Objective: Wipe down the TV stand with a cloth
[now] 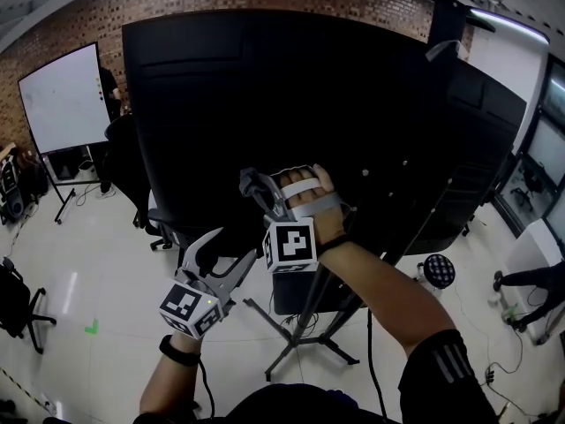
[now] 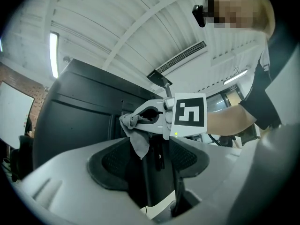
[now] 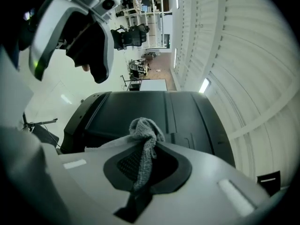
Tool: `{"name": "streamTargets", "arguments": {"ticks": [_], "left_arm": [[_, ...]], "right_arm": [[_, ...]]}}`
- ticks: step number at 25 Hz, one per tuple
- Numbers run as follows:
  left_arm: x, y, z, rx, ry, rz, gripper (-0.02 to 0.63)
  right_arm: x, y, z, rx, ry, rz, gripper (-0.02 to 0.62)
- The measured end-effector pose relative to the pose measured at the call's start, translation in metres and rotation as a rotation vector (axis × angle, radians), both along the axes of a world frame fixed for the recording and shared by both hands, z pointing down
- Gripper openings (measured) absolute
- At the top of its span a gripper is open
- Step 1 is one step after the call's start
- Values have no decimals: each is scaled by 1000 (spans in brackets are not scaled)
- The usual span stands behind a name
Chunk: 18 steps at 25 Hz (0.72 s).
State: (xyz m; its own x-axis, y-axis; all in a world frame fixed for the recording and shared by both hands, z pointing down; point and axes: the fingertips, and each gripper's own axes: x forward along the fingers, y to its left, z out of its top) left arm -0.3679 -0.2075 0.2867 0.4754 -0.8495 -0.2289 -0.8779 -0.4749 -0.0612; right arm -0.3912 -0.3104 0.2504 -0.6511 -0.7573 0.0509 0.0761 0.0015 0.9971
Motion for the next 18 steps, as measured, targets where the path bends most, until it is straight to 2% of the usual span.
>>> {"name": "streamTargets", "arguments": {"ticks": [11,18], "left_arm": [[52,-20,0,6,-4,102,285],[76,-28,1,6,-10,133,285]], "right_arm": [[71,-15,0,28,39,143,20],[82,-9,-1,12,28,125,20]]}}
